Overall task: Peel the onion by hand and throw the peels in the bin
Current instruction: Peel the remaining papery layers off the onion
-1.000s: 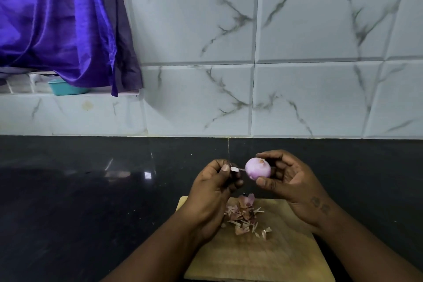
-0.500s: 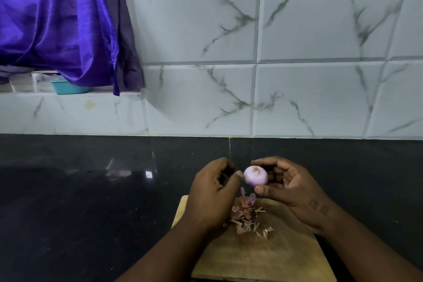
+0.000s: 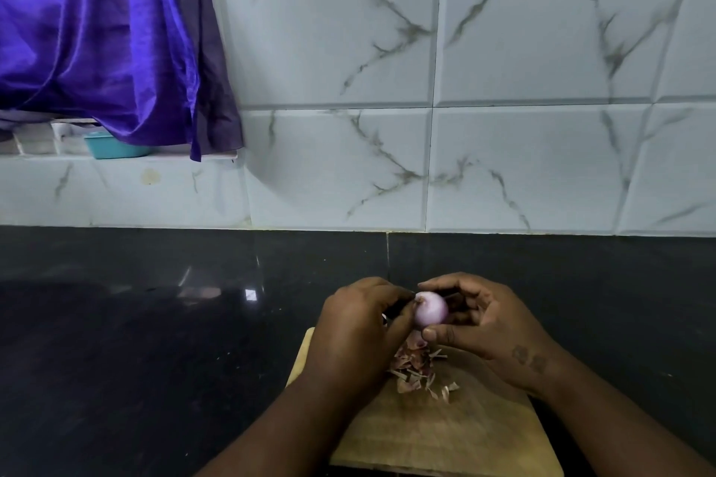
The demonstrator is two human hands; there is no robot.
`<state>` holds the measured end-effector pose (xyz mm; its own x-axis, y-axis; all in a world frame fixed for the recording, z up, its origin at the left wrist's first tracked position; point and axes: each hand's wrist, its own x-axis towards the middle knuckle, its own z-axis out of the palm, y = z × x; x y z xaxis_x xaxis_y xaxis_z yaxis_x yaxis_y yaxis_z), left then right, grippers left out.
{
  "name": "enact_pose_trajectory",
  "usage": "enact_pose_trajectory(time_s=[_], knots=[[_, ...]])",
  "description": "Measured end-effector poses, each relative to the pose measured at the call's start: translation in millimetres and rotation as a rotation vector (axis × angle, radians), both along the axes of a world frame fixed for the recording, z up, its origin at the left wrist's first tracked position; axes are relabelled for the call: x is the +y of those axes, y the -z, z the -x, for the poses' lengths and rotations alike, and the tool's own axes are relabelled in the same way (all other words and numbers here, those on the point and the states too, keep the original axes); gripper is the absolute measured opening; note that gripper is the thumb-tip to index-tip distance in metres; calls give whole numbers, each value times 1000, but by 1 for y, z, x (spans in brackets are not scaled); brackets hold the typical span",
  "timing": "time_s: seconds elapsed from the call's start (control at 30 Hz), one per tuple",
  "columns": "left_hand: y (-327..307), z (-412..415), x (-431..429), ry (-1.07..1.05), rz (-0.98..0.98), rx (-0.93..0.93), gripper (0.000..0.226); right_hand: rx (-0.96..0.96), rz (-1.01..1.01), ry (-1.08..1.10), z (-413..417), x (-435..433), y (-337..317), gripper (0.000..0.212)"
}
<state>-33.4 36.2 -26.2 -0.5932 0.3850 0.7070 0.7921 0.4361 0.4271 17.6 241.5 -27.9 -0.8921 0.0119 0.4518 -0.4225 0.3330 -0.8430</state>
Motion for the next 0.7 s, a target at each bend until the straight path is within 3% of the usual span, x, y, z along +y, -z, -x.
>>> enact_pose_trajectory(time_s=[0.13, 0.3, 0.5, 0.7], knots=[[0, -1, 2, -53, 27, 97, 33, 11, -18, -1, -2, -2, -2, 50], [1, -3, 6, -106, 3, 155, 10, 35, -25, 11, -5, -6, -4, 50], [1, -3, 7, -121, -172, -61, 6, 53, 19, -2, -5, -10, -4, 51], [0, 2, 7, -95, -383, -335, 21, 75, 108, -51, -2, -8, -3, 54]])
